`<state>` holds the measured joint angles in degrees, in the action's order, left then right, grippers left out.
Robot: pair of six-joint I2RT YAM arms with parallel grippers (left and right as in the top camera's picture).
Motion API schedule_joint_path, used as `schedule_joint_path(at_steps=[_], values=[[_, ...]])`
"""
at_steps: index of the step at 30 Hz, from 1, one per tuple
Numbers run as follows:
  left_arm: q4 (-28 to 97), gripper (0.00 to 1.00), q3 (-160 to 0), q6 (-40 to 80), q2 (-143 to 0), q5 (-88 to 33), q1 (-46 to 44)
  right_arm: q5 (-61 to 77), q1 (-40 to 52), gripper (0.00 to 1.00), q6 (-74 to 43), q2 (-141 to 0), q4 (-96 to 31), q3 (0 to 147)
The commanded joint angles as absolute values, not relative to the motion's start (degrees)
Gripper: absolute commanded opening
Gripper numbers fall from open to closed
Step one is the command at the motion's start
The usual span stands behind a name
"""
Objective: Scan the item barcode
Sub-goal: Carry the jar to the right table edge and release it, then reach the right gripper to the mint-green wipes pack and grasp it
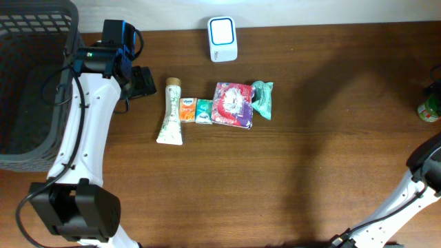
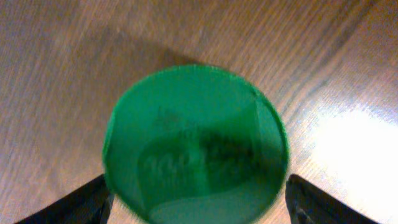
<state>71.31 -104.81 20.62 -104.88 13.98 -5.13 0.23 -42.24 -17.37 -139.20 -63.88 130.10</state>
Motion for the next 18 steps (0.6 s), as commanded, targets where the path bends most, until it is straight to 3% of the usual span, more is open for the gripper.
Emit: schedule_joint_path(at_steps=[1,3,5,7,11,12,15,18], values=[[71.2,0.99,-104.9,21.0,-104.1,14.4,-5.2,1.7,-41.1,0.83,-17.1,-131.8,-67.6,138.0],[71.3,0.99,-104.9,21.0,-104.1,14.4,-5.2,7.3,-39.1,0.86,-17.0,-129.4,-71.1,142.6],[71.3,0.99,-104.9,21.0,-104.1,14.4,-5.2,27.0,-34.9,0.88,-17.0,-127.0,-74.7,144.4],[71.3,0.99,-104.9,21.0,-104.1,14.4,-5.2,35.6,-29.6,0.88,-16.4,-127.3,-78.3,143.9],[71.3,0.99,-104.9,21.0,-104.1,14.4,-5.2,16.8,-11.0,0.86,-12.0,-128.0,-78.4,135.1],[71.3,0.99,-104.9,21.0,-104.1,14.4,-5.2,12.6,-3.7,0.74,-12.1,-128.0,-72.9,126.6],[71.3,0.99,-104.9,21.0,-104.1,14.4,-5.2,12.6,3.3,0.64,-12.5,-128.0,-65.3,115.6],[71.3,0.99,-104.9,21.0,-104.1,14.4,-5.2,12.8,8.1,0.63,-12.5,-128.0,-59.3,108.2]])
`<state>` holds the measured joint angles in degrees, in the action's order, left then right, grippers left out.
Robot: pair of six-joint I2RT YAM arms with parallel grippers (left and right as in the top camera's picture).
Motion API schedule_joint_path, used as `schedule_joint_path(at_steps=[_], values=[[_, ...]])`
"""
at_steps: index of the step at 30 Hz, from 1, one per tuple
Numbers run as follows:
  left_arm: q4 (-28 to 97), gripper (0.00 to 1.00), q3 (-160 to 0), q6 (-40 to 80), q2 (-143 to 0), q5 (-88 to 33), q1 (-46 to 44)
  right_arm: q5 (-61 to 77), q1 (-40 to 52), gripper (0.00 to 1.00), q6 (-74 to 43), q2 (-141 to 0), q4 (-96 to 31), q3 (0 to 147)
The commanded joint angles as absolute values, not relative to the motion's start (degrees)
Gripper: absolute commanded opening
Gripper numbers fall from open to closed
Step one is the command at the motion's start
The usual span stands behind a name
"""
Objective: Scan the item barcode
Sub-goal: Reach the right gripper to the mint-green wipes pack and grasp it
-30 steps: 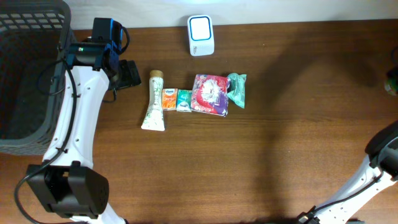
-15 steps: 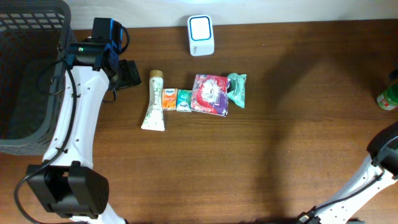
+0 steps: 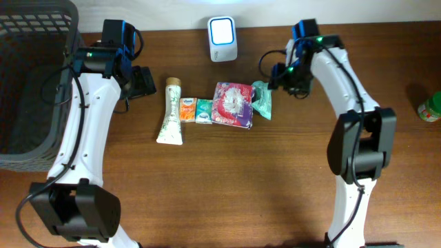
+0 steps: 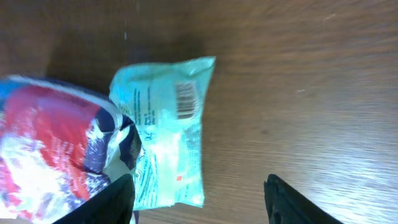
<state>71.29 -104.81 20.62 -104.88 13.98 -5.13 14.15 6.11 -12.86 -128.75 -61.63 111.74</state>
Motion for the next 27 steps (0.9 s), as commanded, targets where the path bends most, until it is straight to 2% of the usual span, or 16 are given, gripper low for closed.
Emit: schedule_joint_path(at_steps=[1,3,4,5,6,7,11,12,15,19,21,22,25,27], values=[[71.3,0.99,-104.9,21.0,-104.1,14.4,-5.2,12.8,8.8,0.62,-12.5,-128.0,-57.5,106.3],[71.3,0.99,-104.9,21.0,-104.1,14.4,-5.2,12.8,9.0,0.61,-14.0,-128.1,-55.3,104.0],[71.3,0.99,-104.9,21.0,-104.1,14.4,-5.2,12.8,9.0,0.54,-14.4,-128.1,-53.4,102.2],[71.3,0.99,-104.9,21.0,-104.1,14.4,-5.2,12.8,9.0,0.45,-14.4,-128.2,-52.5,100.9],[71.3,0.99,-104.9,21.0,-104.1,14.4,-5.2,12.7,9.0,0.29,-14.4,-128.3,-52.8,100.6],[71.3,0.99,-104.9,21.0,-104.1,14.4,-5.2,11.6,9.0,0.2,-14.4,-128.2,-53.6,100.6],[71.3,0.99,-104.9,21.0,-104.1,14.4,-5.2,-4.1,9.2,0.15,-14.5,-127.6,-67.7,110.0],[71.3,0.99,-104.9,21.0,-104.1,14.4,-5.2,-10.8,9.5,0.15,-17.8,-127.6,-71.7,112.0],[71.3,0.99,-104.9,21.0,-104.1,14.4,-5.2,-13.6,10.6,0.36,-19.0,-127.8,-72.4,110.8],[71.2,0.99,-104.9,21.0,-104.1,14.4,-5.2,-12.6,13.3,0.43,-19.0,-127.9,-71.1,110.4],[71.3,0.99,-104.9,21.0,-104.1,14.4,-5.2,-12.2,14.2,0.5,-19.0,-127.9,-71.1,110.4],[71.3,0.99,-104.9,21.0,-104.1,14.4,-5.2,-11.5,14.6,0.57,-18.9,-127.9,-71.3,110.4],[71.3,0.99,-104.9,21.0,-104.1,14.4,-5.2,-10.1,14.5,0.62,-18.9,-127.7,-76.0,114.5],[71.3,0.99,-104.9,21.0,-104.1,14.4,-5.2,-10.1,14.6,0.77,-17.8,-127.7,-80.7,120.4]])
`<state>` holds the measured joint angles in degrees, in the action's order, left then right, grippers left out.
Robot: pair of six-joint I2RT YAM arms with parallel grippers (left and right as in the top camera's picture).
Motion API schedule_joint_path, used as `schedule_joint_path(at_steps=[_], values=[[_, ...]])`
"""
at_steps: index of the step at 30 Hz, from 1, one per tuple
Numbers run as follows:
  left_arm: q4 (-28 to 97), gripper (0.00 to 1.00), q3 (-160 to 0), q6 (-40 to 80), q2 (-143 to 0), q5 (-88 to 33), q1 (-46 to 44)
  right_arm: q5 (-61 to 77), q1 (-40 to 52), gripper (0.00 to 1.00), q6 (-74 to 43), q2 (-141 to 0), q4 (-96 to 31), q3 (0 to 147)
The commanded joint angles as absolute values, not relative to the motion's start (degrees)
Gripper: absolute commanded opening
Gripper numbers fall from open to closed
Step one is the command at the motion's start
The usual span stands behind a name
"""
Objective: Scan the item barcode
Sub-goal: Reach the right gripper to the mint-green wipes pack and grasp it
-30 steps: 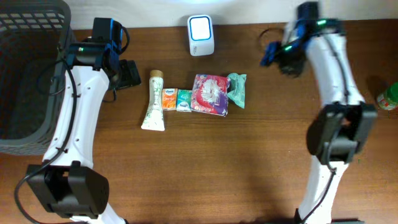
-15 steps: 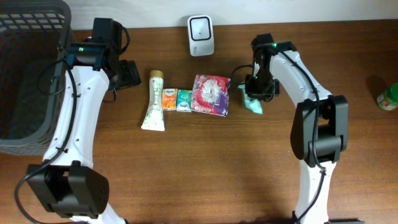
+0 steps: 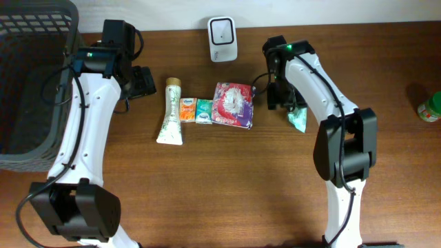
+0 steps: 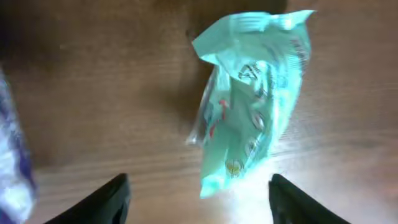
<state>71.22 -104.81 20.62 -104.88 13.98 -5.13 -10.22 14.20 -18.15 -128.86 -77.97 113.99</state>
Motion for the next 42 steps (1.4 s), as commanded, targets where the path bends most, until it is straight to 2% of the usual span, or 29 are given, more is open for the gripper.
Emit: schedule_joint_path(at_steps=[1,2,4,6,7,11,13,15,23,25,27,30,33,36,38,42], values=[[71.3,0.99,-104.9,21.0,-104.1,14.4,-5.2,-10.1,14.6,0.89,-16.2,-127.7,-83.1,123.8],[71.3,0.99,-104.9,21.0,-104.1,14.4,-5.2,-10.1,14.5,0.99,-15.2,-127.7,-85.3,127.1],[71.2,0.99,-104.9,21.0,-104.1,14.4,-5.2,-4.5,12.9,0.99,-12.2,-127.7,-87.2,131.7],[71.2,0.99,-104.9,21.0,-104.1,14.4,-5.2,14.8,8.0,0.99,-2.3,-127.7,-87.5,132.3],[71.3,0.99,-104.9,21.0,-104.1,14.4,-5.2,18.9,5.0,0.99,1.1,-127.7,-87.7,132.3],[71.3,0.99,-104.9,21.0,-104.1,14.4,-5.2,23.5,-3.8,0.99,2.1,-127.8,-87.7,132.2],[71.3,0.99,-104.9,21.0,-104.1,14.4,-5.2,33.6,-7.7,0.99,10.5,-127.8,-88.7,131.3],[71.3,0.99,-104.9,21.0,-104.1,14.4,-5.2,36.4,-9.5,0.99,13.7,-127.9,-89.7,129.9],[71.3,0.99,-104.9,21.0,-104.1,14.4,-6.3,41.0,-11.0,0.99,13.6,-127.9,-79.6,110.3],[71.2,0.99,-104.9,21.0,-104.1,14.4,-6.5,40.9,-11.1,1.0,13.3,-128.0,-79.7,108.0],[71.3,0.99,-104.9,21.0,-104.1,14.4,-6.5,40.5,-11.0,0.86,13.0,-128.0,-79.5,106.6],[71.3,0.99,-104.9,21.0,-104.1,14.4,-6.5,38.5,-9.2,0.83,10.0,-128.0,-77.6,105.8],[71.2,0.99,-104.9,21.0,-104.1,14.4,-6.5,22.5,-5.0,0.73,-0.6,-128.0,-73.1,105.7],[71.3,0.99,-104.9,21.0,-104.1,14.4,-6.5,20.2,0.1,0.71,-1.8,-128.0,-70.6,105.5],[71.2,0.99,-104.9,21.0,-104.1,14.4,-6.5,16.1,3.1,0.66,-6.2,-128.0,-68.0,104.4],[71.3,0.99,-104.9,21.0,-104.1,14.4,-6.5,11.2,8.6,0.67,-9.8,-128.0,-63.2,100.6]])
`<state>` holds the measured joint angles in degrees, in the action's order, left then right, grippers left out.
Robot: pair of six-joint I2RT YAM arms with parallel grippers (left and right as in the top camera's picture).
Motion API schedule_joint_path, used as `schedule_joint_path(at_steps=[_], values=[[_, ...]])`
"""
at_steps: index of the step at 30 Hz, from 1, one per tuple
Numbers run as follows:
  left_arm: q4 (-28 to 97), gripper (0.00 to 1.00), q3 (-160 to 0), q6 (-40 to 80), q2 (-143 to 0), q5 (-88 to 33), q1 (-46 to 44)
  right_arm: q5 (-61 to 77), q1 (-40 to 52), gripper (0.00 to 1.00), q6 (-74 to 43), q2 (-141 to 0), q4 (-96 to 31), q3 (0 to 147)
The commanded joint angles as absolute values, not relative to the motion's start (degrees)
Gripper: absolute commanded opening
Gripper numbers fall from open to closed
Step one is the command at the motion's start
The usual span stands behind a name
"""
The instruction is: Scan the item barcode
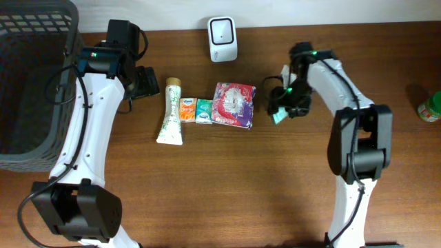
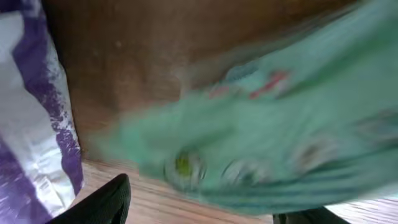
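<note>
A teal snack packet (image 2: 261, 124) fills the right wrist view, blurred and very close, just beyond my right gripper (image 2: 208, 200). Its fingers (image 2: 106, 202) stand wide apart with nothing clamped between them. From overhead the right gripper (image 1: 285, 103) hovers over the packet (image 1: 277, 118), of which only a corner shows, right of the red and purple packet (image 1: 234, 105). The white barcode scanner (image 1: 222, 31) stands at the back edge. My left gripper (image 1: 143, 81) rests by the tube's cap; its jaws are not readable from above.
A row lies mid-table: a white tube (image 1: 169, 116), an orange sachet (image 1: 187, 110) and a small green sachet (image 1: 204, 110). A grey basket (image 1: 34, 83) fills the left side. A green bottle (image 1: 431, 107) stands at the far right edge.
The teal packet lay to the right of my right gripper; now it lies a little further left, under the gripper, and looms larger in the wrist view. The left arm has barely shifted.
My right gripper stood open over the green bottle at the far right. Then it was above the teal packet beside the red packet, barcode side up. Later the packet lay apart to the right, other side up. Now the open gripper is low over it.
</note>
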<state>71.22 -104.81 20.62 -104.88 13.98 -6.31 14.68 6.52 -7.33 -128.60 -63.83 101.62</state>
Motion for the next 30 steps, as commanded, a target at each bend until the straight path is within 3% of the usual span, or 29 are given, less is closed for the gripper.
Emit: schedule_joint_path(at_steps=[1,6,8,9,14,18,21,30], values=[[71.2,0.99,-104.9,21.0,-104.1,14.4,-6.5,10.2,9.0,0.71,-9.8,-127.9,-63.7,101.4],[71.3,0.99,-104.9,21.0,-104.1,14.4,-6.5,5.3,7.2,0.72,-10.0,-127.9,-73.9,115.0],[71.2,0.99,-104.9,21.0,-104.1,14.4,-6.5,2.4,6.3,0.71,-20.6,-127.9,-73.1,115.8],[71.3,0.99,-104.9,21.0,-104.1,14.4,-6.5,1.2,5.6,0.64,-25.6,-127.9,-72.1,115.7],[71.3,0.99,-104.9,21.0,-104.1,14.4,-6.5,-4.3,6.1,0.6,-41.3,-128.1,-68.5,113.6],[71.3,0.99,-104.9,21.0,-104.1,14.4,-6.5,-4.4,8.1,0.6,-41.4,-129.0,-64.4,108.6],[71.3,0.99,-104.9,21.0,-104.1,14.4,-6.5,-4.6,8.3,0.49,-41.4,-129.0,-65.5,107.8],[71.3,0.99,-104.9,21.0,-104.1,14.4,-6.5,-12.3,11.0,0.49,-45.6,-129.4,-61.3,106.4]])
